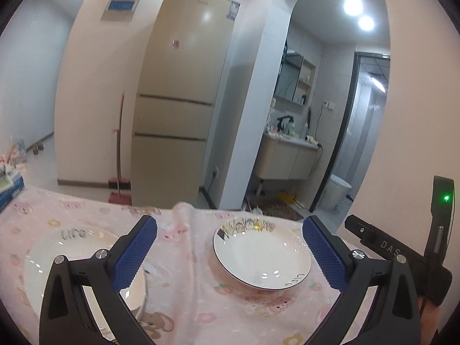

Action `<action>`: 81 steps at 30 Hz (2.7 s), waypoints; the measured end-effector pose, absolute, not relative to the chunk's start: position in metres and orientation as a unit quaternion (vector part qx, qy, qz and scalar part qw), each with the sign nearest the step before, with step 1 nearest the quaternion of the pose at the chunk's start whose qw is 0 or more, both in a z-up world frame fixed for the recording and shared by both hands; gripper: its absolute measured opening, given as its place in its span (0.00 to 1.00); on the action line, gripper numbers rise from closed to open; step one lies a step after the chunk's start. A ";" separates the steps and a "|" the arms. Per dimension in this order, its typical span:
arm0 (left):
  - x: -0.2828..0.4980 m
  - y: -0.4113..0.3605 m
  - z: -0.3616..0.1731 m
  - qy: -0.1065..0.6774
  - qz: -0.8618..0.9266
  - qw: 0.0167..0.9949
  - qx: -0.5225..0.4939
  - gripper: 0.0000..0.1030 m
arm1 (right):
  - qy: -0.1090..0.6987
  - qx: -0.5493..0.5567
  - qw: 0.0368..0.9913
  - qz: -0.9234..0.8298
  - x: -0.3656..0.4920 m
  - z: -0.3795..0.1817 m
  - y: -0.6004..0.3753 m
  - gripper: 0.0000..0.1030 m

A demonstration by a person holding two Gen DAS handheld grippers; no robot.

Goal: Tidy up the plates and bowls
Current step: 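Close the left tool on the cartoon-rim plate while the right tool grips it, then lift the cartoon-rim plate with both tools and carry it toward the 'life' plates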

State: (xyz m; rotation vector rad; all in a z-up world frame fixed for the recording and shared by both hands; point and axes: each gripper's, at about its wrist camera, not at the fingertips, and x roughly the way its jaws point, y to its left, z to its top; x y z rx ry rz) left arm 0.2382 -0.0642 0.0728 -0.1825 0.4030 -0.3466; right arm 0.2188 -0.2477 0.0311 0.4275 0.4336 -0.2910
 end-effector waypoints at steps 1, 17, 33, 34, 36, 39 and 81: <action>0.247 -0.069 0.068 0.213 -0.170 0.958 -0.094 0.98 | 0.222 0.217 0.938 -0.150 0.225 0.026 -0.254 1.00; 0.352 -0.099 -0.031 0.399 -0.180 0.879 -0.188 0.64 | 0.361 0.323 0.867 -0.116 0.291 -0.063 -0.298 0.92; 0.355 -0.109 -0.047 0.378 -0.187 0.895 -0.144 0.45 | 0.339 0.308 0.887 -0.064 0.300 -0.085 -0.281 0.52; 0.357 -0.110 -0.050 0.387 -0.189 0.891 -0.145 0.36 | 0.336 0.310 0.887 -0.067 0.300 -0.084 -0.282 0.49; 0.359 -0.112 -0.056 0.404 -0.195 0.881 -0.151 0.34 | 0.345 0.304 0.885 -0.073 0.302 -0.085 -0.281 0.31; 0.359 -0.113 -0.058 0.412 -0.185 0.880 -0.148 0.25 | 0.358 0.288 0.885 -0.070 0.304 -0.085 -0.276 0.17; 0.108 0.006 -0.021 0.452 -0.099 0.882 -0.088 0.17 | 0.466 0.189 0.862 0.066 0.120 -0.070 -0.156 0.21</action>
